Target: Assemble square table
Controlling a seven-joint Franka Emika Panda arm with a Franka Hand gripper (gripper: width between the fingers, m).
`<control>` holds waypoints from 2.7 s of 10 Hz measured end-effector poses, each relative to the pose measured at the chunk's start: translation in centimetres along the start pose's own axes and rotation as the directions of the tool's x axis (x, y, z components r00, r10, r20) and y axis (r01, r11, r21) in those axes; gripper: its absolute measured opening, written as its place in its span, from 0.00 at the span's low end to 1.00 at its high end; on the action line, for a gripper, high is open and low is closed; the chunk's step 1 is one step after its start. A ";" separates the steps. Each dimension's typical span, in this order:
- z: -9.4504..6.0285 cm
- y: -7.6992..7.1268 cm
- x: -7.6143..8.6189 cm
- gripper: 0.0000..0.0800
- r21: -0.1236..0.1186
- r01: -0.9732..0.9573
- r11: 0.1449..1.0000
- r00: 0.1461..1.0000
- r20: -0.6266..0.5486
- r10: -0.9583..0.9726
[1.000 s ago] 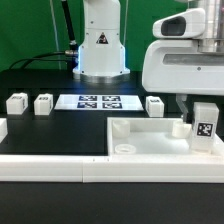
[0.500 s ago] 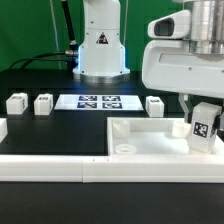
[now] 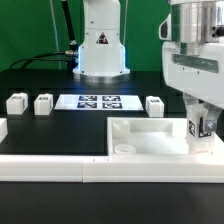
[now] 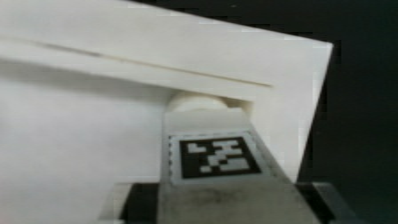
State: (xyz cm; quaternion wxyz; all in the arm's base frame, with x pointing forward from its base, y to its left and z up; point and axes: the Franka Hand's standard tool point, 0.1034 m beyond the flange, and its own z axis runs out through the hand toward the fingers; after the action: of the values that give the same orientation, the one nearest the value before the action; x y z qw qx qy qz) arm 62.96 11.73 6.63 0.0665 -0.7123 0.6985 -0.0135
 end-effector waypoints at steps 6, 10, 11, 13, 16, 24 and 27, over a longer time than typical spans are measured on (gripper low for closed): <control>-1.0 0.5 -1.1 0.77 0.030 0.289 0.957 0.957 0.009 -0.289; -1.0 0.5 -0.8 0.81 0.028 0.565 0.824 0.825 -0.002 -0.565; -1.0 0.5 -0.8 0.81 0.028 0.616 0.787 0.788 -0.004 -0.616; -0.7 0.4 -0.8 0.81 0.017 0.779 0.627 0.627 -0.017 -0.779; 0.3 0.6 -1.1 0.81 0.005 0.964 0.266 0.266 -0.022 -0.964; 0.5 0.8 0.1 0.35 -0.004 0.817 0.577 0.577 -0.024 -0.817; 0.5 1.1 -0.1 0.34 -0.013 0.375 0.927 0.927 -0.006 -0.375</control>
Offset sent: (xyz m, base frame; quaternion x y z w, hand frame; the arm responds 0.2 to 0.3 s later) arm 0.0000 0.0000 0.0000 0.0000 0.0000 -0.0650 0.9979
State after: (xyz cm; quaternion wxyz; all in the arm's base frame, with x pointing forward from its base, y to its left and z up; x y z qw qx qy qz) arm 61.96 11.83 6.02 0.0555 -0.8331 0.5498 -0.0250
